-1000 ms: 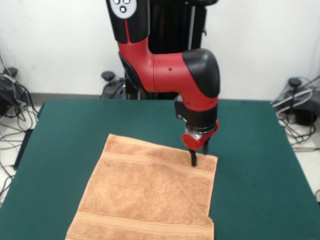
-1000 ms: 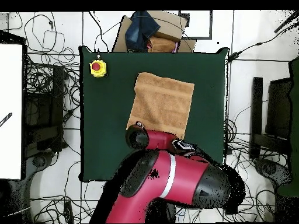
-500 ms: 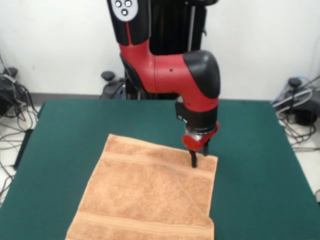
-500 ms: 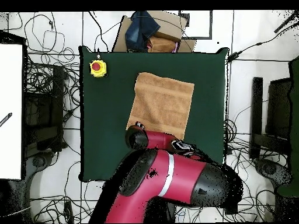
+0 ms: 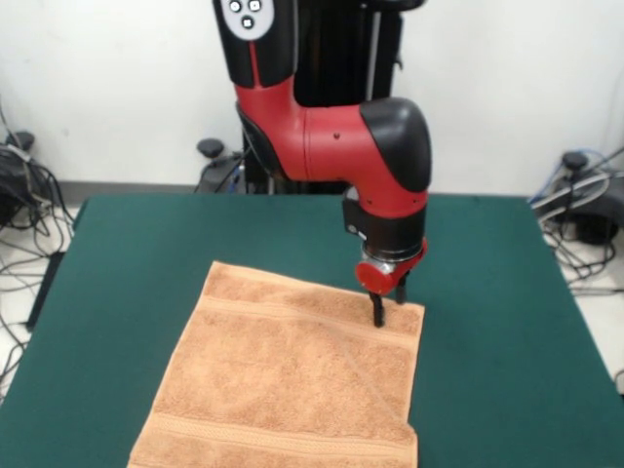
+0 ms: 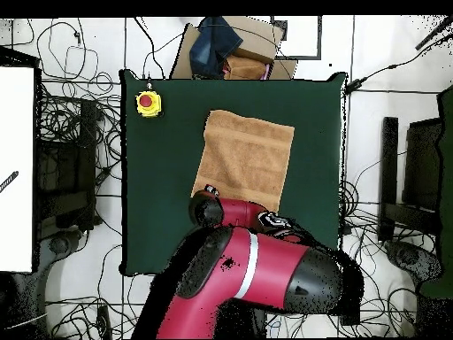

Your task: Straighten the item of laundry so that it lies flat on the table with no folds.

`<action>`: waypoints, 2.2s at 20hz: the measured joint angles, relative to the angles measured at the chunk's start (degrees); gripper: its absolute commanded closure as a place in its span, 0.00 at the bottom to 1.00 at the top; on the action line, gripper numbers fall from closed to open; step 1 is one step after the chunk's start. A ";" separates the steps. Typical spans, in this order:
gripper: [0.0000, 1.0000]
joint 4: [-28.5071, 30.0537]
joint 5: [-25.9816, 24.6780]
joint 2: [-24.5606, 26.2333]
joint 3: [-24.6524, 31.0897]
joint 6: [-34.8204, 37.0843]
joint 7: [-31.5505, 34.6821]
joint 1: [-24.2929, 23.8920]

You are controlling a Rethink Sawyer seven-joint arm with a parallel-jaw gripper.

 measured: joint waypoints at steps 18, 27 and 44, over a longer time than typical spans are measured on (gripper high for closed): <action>0.00 -0.06 0.00 0.03 0.00 0.02 0.00 -0.01; 0.00 -0.07 -0.01 0.04 0.00 0.02 0.00 0.00; 1.00 -0.95 0.00 0.00 -0.26 0.22 0.00 -0.19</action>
